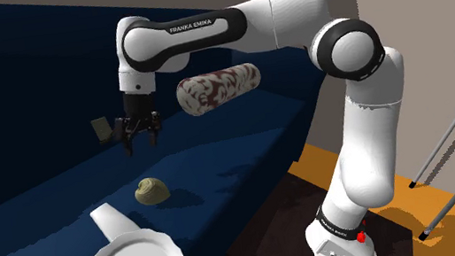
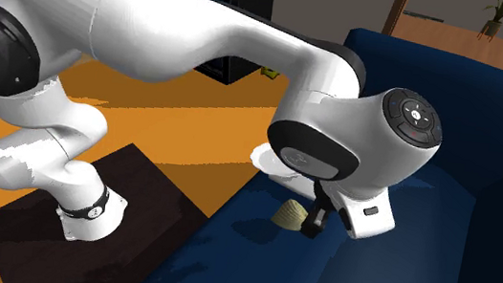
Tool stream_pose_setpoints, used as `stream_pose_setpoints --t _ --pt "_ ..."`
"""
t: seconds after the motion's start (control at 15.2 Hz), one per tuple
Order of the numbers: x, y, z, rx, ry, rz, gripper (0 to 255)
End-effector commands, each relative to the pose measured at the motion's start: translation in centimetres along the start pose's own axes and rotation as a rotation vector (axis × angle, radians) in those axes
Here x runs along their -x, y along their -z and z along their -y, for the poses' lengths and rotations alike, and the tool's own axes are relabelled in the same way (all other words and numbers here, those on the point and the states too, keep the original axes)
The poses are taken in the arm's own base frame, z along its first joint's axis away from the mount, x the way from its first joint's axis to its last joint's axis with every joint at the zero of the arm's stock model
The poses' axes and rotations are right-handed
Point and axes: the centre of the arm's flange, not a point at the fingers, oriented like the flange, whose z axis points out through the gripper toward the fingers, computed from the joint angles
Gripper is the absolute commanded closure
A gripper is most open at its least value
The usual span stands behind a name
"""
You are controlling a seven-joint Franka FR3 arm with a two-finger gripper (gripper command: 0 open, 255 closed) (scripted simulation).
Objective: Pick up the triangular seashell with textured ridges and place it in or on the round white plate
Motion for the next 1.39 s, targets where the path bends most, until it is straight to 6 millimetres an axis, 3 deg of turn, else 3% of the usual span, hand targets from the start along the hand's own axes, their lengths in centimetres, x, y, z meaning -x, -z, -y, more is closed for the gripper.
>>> stream_pose_setpoints --t 0.0,0.33,0.86,0.92,1.32 --pt "-0.4 -0.9 0.2 -0.003 0.004 0.004 0" --pt "-0.4 -3.9 0.2 -0.003 0.004 0.004 0" --pt "-0.4 -3.9 0.2 -0.003 0.004 0.004 0" --pt "-0.4 -3.9 0.2 -0.003 0.004 0.004 255" --pt "-0.4 -3.9 0.2 -0.003 0.004 0.004 255"
